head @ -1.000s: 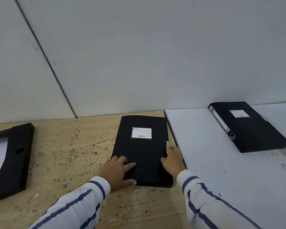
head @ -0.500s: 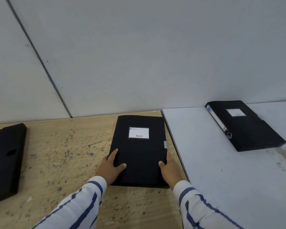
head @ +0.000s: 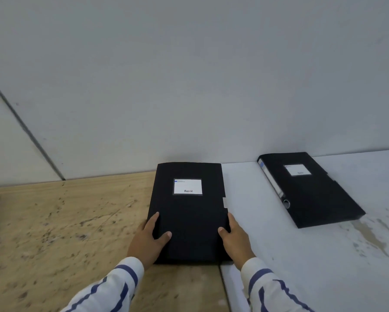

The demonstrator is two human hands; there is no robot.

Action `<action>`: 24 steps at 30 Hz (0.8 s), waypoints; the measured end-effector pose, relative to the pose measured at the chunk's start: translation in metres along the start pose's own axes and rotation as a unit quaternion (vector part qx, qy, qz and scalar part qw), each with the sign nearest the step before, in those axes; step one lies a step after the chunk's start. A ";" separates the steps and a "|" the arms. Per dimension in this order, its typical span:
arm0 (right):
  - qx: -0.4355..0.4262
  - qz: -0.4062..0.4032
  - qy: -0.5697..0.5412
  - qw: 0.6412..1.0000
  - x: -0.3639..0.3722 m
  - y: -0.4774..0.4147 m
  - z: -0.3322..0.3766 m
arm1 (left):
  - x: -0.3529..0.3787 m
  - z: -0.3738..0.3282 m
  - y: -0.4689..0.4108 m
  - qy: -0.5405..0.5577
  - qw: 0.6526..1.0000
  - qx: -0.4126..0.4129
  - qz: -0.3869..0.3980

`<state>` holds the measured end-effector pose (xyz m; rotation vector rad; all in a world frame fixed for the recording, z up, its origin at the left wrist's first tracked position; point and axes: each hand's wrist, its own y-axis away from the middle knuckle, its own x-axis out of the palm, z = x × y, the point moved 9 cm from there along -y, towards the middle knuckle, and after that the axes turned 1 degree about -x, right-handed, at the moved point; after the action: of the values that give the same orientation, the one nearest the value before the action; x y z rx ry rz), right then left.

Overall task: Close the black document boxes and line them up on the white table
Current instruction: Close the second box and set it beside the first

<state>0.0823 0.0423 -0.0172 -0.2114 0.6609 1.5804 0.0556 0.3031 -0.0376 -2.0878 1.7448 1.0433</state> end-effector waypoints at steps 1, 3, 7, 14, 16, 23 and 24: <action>0.001 0.000 0.002 1.000 -0.016 -0.008 -0.007 | 0.014 -0.012 -0.002 0.000 1.000 -0.001 0.001; 0.006 0.000 0.007 1.000 -0.044 -0.024 -0.019 | 0.038 -0.034 -0.006 0.008 1.000 -0.003 0.002; 0.023 -0.002 0.027 0.999 -0.096 -0.052 -0.045 | 0.089 -0.076 -0.012 0.026 1.000 0.005 0.006; 0.046 0.019 0.053 0.997 -0.157 -0.099 -0.078 | 0.147 -0.122 -0.020 0.042 0.999 -0.016 -0.011; 0.053 0.015 0.051 0.997 -0.160 -0.104 -0.079 | 0.149 -0.124 -0.021 0.038 0.999 -0.016 -0.011; 0.060 0.030 0.061 0.996 -0.173 -0.119 -0.095 | 0.169 -0.141 -0.022 0.004 0.999 -0.030 -0.027; 0.058 0.031 0.066 0.996 -0.173 -0.120 -0.096 | 0.170 -0.141 -0.021 0.002 0.999 -0.031 -0.030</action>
<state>0.1971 -0.1573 -0.0417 -0.2113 0.8683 1.5916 0.1343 0.0962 -0.0500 -2.1664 1.6622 1.0893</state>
